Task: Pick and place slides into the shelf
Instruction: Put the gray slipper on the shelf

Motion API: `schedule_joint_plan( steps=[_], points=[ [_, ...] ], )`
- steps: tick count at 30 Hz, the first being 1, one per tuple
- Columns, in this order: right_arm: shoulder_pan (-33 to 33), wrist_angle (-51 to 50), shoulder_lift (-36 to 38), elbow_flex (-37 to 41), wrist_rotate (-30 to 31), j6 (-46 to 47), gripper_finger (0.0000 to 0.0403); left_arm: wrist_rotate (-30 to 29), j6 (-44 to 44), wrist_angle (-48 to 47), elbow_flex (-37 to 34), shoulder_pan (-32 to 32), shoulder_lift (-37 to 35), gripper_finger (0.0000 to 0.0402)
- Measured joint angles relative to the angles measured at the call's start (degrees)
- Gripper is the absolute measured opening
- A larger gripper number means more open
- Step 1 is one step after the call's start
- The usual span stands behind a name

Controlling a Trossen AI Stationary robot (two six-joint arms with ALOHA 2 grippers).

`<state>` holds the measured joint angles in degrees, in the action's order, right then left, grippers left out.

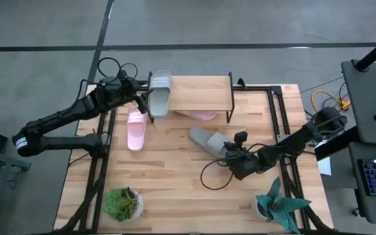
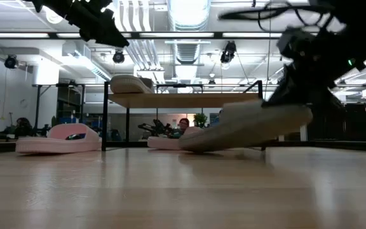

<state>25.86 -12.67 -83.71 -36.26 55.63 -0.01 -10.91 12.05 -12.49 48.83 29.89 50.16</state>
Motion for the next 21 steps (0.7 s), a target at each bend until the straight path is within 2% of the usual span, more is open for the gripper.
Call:
schedule_joint_plan(
  steps=[5, 9, 12, 18, 21],
  points=[
    [0.06, 0.11, 6.49, -2.66, -0.41, -3.35, 0.0009, 2.40, 0.87, 5.28, 0.01, 0.00, -1.08, 0.0180],
    [0.49, 0.56, 13.13, -4.24, -0.59, -4.97, 0.0009, 7.05, 1.43, 6.30, 0.01, -0.02, -2.10, 0.0180],
    [0.49, 2.63, 18.41, -4.51, -3.07, -6.76, 0.0009, 14.24, 4.74, 6.29, -0.10, -0.06, -2.59, 0.0180],
    [0.49, 10.58, 27.32, -4.49, -10.93, -13.41, 0.0008, 34.65, 12.08, 6.57, -1.11, -0.29, -2.74, 0.0180],
    [0.47, 15.97, 30.52, -4.49, -14.69, -16.76, 0.0008, 37.78, 13.98, 10.27, -2.84, -1.06, -2.55, 0.0180]
  ],
)
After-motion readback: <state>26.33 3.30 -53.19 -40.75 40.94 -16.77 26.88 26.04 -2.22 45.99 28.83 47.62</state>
